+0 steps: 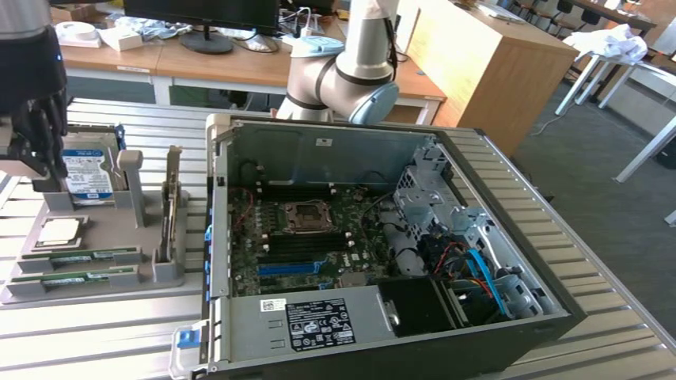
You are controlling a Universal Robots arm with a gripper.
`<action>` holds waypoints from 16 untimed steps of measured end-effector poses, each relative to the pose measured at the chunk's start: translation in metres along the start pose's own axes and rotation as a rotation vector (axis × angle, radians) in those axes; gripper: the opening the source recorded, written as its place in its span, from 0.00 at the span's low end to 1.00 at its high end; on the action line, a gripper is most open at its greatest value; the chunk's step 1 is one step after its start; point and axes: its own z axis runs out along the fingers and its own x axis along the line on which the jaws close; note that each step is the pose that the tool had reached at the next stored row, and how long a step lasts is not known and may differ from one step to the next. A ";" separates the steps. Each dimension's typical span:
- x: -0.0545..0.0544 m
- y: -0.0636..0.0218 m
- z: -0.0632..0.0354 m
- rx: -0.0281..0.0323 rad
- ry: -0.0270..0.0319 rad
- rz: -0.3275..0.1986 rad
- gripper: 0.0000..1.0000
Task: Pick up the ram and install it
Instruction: 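Pick up the ram and move it above insertion slot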
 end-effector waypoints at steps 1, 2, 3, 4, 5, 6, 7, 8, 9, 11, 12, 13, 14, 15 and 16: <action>0.000 -0.0001 0.0015 0.0000 0.0000 0.000 0.30; 0.000 -0.0001 0.0030 0.0001 -0.0001 0.000 0.30; 0.000 -0.0002 0.0044 0.0000 0.0000 0.000 0.30; 0.000 -0.0003 0.0060 0.0000 0.0000 0.000 0.30; 0.000 -0.0003 0.0072 0.0000 0.0000 0.000 0.30; 0.000 -0.0004 0.0085 0.0001 -0.0001 0.000 0.30; 0.000 -0.0004 0.0097 0.0001 -0.0001 0.000 0.30; 0.000 -0.0005 0.0107 0.0001 0.0000 0.000 0.30; 0.000 -0.0005 0.0117 0.0001 0.0000 0.000 0.30; 0.000 -0.0006 0.0138 0.0002 -0.0001 0.000 0.30; 0.000 -0.0007 0.0148 0.0001 -0.0001 0.000 0.30; 0.000 -0.0007 0.0157 0.0001 0.0000 0.000 0.30; 0.000 -0.0007 0.0167 0.0001 -0.0001 0.000 0.30; 0.000 -0.0008 0.0175 0.0000 0.0000 0.000 0.30; 0.000 -0.0008 0.0185 0.0000 0.0000 0.000 0.30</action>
